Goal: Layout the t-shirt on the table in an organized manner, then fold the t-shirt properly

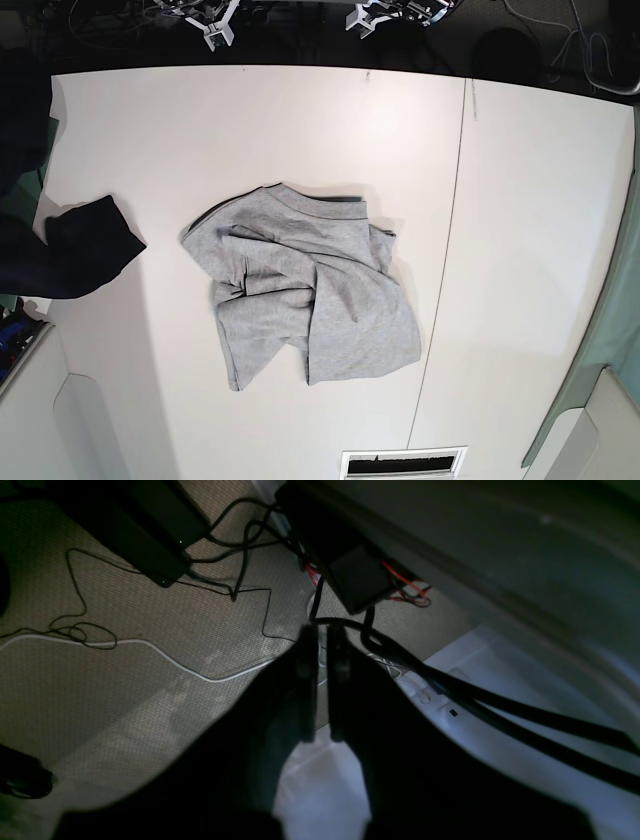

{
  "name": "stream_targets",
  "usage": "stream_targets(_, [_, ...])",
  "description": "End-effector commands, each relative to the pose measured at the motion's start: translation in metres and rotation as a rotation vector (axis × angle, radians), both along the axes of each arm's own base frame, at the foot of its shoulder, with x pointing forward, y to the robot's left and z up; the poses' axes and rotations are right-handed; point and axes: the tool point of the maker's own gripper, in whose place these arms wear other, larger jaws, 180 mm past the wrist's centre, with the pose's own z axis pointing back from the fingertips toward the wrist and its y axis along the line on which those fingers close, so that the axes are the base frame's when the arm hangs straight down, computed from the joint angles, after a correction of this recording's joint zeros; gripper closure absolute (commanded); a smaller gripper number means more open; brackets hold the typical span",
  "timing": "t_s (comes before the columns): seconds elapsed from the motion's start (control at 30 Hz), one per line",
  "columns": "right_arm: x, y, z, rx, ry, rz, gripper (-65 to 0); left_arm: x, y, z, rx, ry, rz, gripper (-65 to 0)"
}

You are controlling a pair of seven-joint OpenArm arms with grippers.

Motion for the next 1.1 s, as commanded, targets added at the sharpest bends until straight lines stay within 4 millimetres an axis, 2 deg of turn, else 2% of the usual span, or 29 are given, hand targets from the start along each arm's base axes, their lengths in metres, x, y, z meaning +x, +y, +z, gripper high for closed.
stream_targets(0.0, [0.003, -0.001, 0.001, 0.009, -0.011, 0.003, 0.0, 0.000, -0.003, 0.001, -0.012, 0.004, -0.001, -4.1])
stream_targets(0.77, [0.005, 0.000, 0.001, 0.016, -0.023, 0.001, 0.0, 0.004, -0.006, 0.001, -0.024, -0.017, 0.009, -4.1])
stream_targets(0.87, [0.004, 0.008, 0.003, 0.063, -0.018, 0.003, 0.0, -0.002, -0.016, 0.006, -0.091, 0.013, -0.002, -4.1])
stream_targets(1.07, [0.001, 0.018, 0.007, 0.129, -0.001, 0.011, 0.0, -0.026, -0.040, 0.025, -0.262, 0.108, -0.025, -4.1])
